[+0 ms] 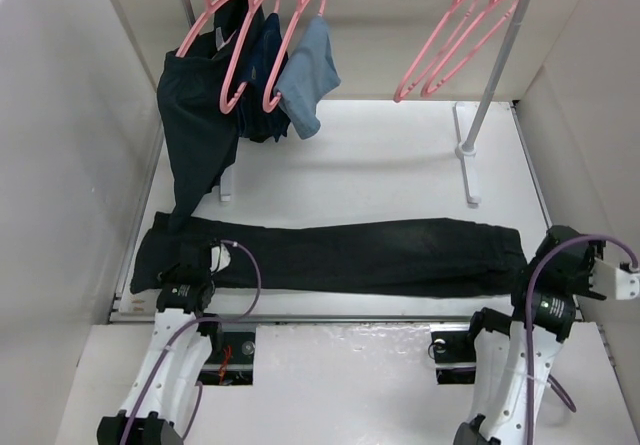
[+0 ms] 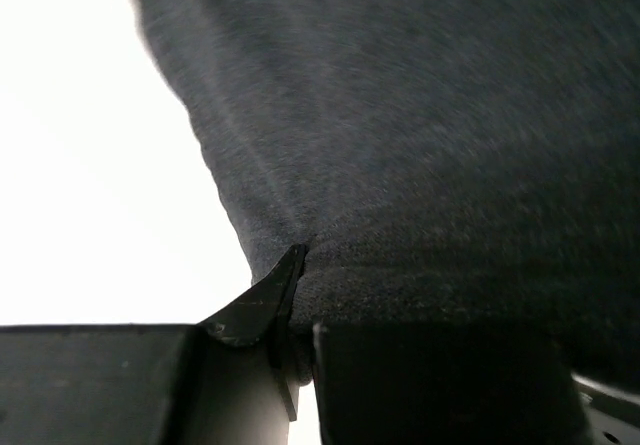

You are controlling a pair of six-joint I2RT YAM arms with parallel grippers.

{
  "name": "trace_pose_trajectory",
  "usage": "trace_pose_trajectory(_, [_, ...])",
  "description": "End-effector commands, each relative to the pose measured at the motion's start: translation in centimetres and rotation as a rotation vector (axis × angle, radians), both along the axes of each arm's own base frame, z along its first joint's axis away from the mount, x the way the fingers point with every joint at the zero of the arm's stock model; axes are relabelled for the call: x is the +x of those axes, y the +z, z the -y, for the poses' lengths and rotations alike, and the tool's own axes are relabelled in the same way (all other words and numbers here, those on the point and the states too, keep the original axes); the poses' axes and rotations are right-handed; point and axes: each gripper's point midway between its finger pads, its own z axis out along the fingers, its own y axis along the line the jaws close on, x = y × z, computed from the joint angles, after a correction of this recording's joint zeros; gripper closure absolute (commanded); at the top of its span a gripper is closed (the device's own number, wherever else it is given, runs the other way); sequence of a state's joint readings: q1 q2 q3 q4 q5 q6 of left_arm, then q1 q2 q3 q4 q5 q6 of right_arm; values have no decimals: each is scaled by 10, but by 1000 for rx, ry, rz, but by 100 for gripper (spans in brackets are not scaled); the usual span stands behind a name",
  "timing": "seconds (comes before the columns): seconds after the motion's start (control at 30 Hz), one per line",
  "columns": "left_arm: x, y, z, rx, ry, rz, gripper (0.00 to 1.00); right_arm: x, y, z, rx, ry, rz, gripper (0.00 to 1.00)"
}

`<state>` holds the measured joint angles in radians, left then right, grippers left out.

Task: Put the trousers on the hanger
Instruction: Fold the trousers at the center of the board.

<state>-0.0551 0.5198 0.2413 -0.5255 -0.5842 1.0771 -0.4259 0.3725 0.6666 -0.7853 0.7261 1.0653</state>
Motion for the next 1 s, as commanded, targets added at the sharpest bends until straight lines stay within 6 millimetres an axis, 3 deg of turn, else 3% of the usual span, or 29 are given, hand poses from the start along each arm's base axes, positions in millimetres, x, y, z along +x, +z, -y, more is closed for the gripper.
trace_pose_trajectory(0.0, [6,19,-16,85,102,99,100,27,41,4,-181,176,-77,26])
trace_pose_trajectory(0.03, [6,21,-17,81,118,102,100,39,33,0,-181,269,-169,20])
trace_pose_trajectory(0.1, [8,19,-13,35,127,102,100,58,27,-15,-111,395,-185,19])
trace_pose_trajectory(0.13, [8,13,-10,9,122,72,84,67,12,-28,-32,462,-203,16])
trace_pose_trajectory(0.2, [6,10,-8,-11,137,54,76,77,15,-49,-4,564,-201,14])
trace_pose_trajectory(0.27, [4,6,-6,-28,145,44,75,70,19,-63,104,568,-178,14])
trace_pose_trajectory(0.33, [5,5,-5,-42,145,49,74,80,8,-94,200,731,-157,16])
trace_pose_trajectory(0.4, [5,3,-3,-63,156,63,74,80,-12,-114,309,796,-152,18])
trace_pose_trajectory(0.43, [5,2,-3,-68,162,68,75,75,-38,-126,386,834,-190,18])
trace_pose_trajectory(0.6, [5,0,0,-89,158,71,76,57,-98,-139,557,798,-285,19])
trace_pose_trajectory(0.77, [11,2,5,-129,152,96,77,44,-117,-146,629,781,-326,19])
trace_pose_trajectory(0.97, [15,5,7,-145,152,118,81,42,-133,-141,664,718,-360,22])
